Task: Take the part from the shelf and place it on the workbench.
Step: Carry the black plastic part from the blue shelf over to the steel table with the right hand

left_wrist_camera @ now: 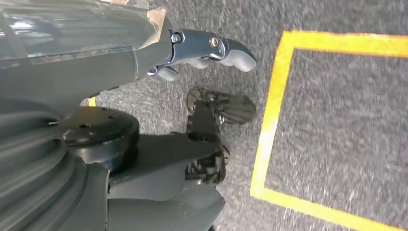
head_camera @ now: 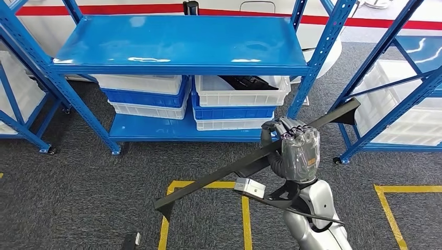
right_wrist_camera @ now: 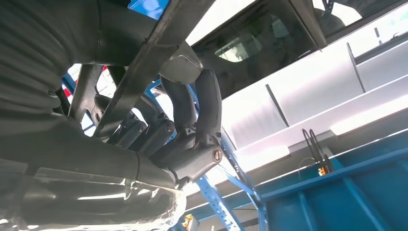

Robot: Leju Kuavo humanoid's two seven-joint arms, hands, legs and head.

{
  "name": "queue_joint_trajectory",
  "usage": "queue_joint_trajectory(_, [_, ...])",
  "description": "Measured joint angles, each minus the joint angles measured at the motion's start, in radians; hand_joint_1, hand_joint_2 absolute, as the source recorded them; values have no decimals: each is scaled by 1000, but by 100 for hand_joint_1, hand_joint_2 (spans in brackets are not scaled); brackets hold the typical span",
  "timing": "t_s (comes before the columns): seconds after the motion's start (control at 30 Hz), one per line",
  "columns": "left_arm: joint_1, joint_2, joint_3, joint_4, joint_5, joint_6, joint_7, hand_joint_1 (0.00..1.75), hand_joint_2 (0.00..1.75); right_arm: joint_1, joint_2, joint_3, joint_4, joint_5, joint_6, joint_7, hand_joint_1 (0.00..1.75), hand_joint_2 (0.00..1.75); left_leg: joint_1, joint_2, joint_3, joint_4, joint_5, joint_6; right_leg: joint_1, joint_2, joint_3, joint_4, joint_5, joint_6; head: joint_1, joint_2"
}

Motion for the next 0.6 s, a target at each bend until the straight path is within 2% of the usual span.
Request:
queue_joint_trajectory(0.03, [0,-1,3,0,0,2,1,0,175,-2,0,-2,0,0,-1,0,175,175,-5,-1,-5,1,5,-1,8,0,51,-77,10,-9,0,0])
queue_joint_trajectory(0.07, [0,-1,5,0,1,3,2,0,175,-3,1,-3,0,0,-2,0,175,175,-8,-1,-9,2,12,-4,14,1,89,-139,14,-17,0,0])
queue_joint_trajectory(0.1, [0,-2,6,0,1,4,2,0,175,-3,1,-4,0,0,-3,0,175,175,-10,0,-12,2,18,-7,18,2,110,-176,14,-24,0,0])
queue_joint_trajectory(0.13, [0,-2,7,0,1,5,2,0,175,-3,1,-5,0,0,-5,0,175,175,-11,0,-15,1,26,-11,22,3,116,-191,13,-28,0,0])
queue_joint_trajectory(0.17, [1,-2,7,0,2,5,3,0,175,-3,1,-6,1,0,-6,0,175,175,-11,0,-18,0,33,-15,18,3,109,-196,19,-31,0,0])
queue_joint_trajectory(0.2, [2,-1,7,0,2,6,3,0,175,-3,2,-7,1,0,-7,0,175,175,-10,-1,-23,3,28,-20,12,1,105,-198,28,-35,0,0])
queue_joint_trajectory(0.23, [3,0,8,1,2,6,4,0,175,-3,2,-7,2,-1,-8,0,175,175,-9,-2,-31,19,7,-26,5,-1,98,-200,36,-41,-2,0])
queue_joint_trajectory(0.27, [4,1,8,1,3,7,4,0,175,-4,4,-7,3,-2,-8,0,175,175,-7,-2,-44,54,-31,-32,-1,-2,90,-202,46,-49,-5,0])
queue_joint_trajectory(0.33, [4,3,11,1,7,10,5,0,175,-4,7,-8,6,-6,-9,-3,175,175,3,-1,-78,177,-132,-45,-3,-5,70,-197,62,-60,-9,0])
queue_joint_trajectory(0.37, [4,4,12,1,10,11,5,0,175,-3,9,-8,8,-10,-9,-5,175,175,7,-1,-91,242,-163,-51,-3,-6,57,-193,69,-60,-10,0])
queue_joint_trajectory(0.4, [5,5,14,1,13,12,4,0,175,-3,10,-8,12,-14,-10,-10,175,175,12,-1,-94,287,-168,-57,-3,-8,43,-187,76,-58,-9,0])
queue_joint_trajectory(0.43, [5,6,16,1,16,14,4,0,175,-3,10,-8,16,-19,-10,-14,175,175,18,0,-83,301,-150,-62,-4,-8,29,-180,82,-55,-10,0])
queue_joint_trajectory(0.47, [5,7,19,1,19,16,4,0,175,-3,11,-8,21,-25,-11,-20,175,175,23,0,-57,281,-120,-67,-6,-9,15,-171,86,-51,-10,0])
queue_joint_trajectory(0.5, [5,8,22,1,21,17,3,0,175,-3,12,-7,26,-31,-13,-26,175,175,29,0,-16,230,-94,-72,-8,-9,1,-161,90,-46,-10,0])
queue_joint_trajectory(0.53, [4,9,25,1,24,19,2,0,175,-4,13,-7,32,-39,-16,-31,175,175,31,-1,30,165,-87,-77,-8,-9,-12,-150,93,-41,-11,0])
queue_joint_trajectory(0.57, [3,10,28,1,26,21,1,0,175,-5,14,-7,37,-47,-21,-37,175,175,31,-3,68,106,-92,-77,-7,-9,-22,-142,98,-35,-10,0])
queue_joint_trajectory(0.6, [3,10,30,0,29,23,0,0,175,-7,15,-7,44,-55,-27,-44,175,175,28,-5,91,64,-104,-74,-5,-9,-29,-136,103,-27,-9,0])
